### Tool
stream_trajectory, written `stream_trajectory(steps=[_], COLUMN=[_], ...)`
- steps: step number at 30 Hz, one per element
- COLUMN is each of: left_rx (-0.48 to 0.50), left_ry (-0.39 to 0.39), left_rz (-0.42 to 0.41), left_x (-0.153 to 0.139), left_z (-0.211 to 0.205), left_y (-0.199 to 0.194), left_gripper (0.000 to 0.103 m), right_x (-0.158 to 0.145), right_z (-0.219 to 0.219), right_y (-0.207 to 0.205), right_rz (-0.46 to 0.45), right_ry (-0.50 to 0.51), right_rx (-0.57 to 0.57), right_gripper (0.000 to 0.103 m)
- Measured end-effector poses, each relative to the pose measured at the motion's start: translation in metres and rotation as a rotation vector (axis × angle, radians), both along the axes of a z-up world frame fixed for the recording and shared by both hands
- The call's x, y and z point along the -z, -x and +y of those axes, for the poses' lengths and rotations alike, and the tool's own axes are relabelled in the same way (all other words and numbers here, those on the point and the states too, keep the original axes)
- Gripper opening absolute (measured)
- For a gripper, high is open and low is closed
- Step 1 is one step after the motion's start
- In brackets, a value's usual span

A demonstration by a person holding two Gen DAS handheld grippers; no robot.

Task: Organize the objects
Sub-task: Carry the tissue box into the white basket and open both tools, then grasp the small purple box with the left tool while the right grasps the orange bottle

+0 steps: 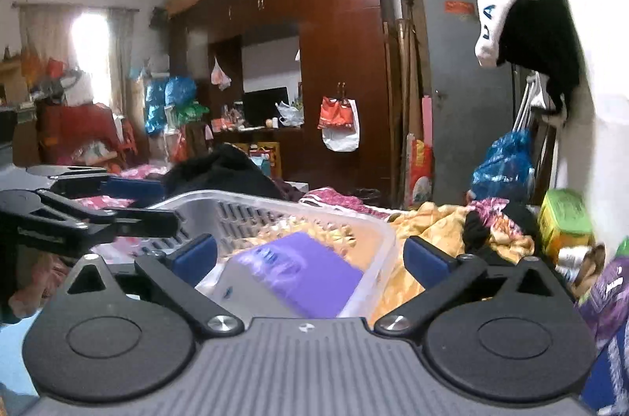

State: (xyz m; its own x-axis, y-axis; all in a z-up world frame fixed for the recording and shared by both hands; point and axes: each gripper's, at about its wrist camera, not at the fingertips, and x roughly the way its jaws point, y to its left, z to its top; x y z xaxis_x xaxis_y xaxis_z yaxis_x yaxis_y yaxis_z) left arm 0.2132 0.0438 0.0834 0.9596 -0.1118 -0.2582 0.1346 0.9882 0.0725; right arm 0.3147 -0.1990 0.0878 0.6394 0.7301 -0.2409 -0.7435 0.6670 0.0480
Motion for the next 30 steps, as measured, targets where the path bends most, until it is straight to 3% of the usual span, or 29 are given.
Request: stream_trajectory(steps=[3, 7, 10, 14, 17, 23, 30], left_rx=[-0.011, -0.107, -0.146, -0.181, -0.192, -0.204, -0.233], left_ry=[-0.017, -0.016, 0.021, 0.016, 0.054, 0.065, 0.03], left_rz=[0.006, 0.041, 0.087, 0.149, 0.184, 0.225, 0.28], left_x=[0.014, 0.052, 0.078, 0.097, 0.102, 0.11, 0.114], left_z=[-0.007, -0.012, -0.011, -0.012, -0.004, 0.001, -0.005], left_y=[0.039, 0.088, 0.108, 0.096, 0.081, 0.07, 0.059], left_gripper=[0.086, 0.086, 0.086, 0.086, 0.086, 0.086, 0.086], right_x=[0.019, 0.063, 0.081, 0.089, 0.092, 0.091, 0.099], right_z=[-0.021, -0.044, -0.045, -0.031, -0.018, -0.014, -0.02], right_y=[0.038, 0.081, 0.104, 0.115, 0.109, 0.106, 0.106], right_rz=[0.003, 0.098, 0.076, 0.058, 0.051, 0.024, 0.077], right_ry=[-0.003, -0.055, -0.049, -0.01, 0.043, 0.049, 0.011], right_rx=[0.051, -0.002, -0.023, -0.046, -0.026, 0.011, -0.039], right_gripper=[0.103, 0.103, 0.103, 0.103, 0.103, 0.103, 0.103])
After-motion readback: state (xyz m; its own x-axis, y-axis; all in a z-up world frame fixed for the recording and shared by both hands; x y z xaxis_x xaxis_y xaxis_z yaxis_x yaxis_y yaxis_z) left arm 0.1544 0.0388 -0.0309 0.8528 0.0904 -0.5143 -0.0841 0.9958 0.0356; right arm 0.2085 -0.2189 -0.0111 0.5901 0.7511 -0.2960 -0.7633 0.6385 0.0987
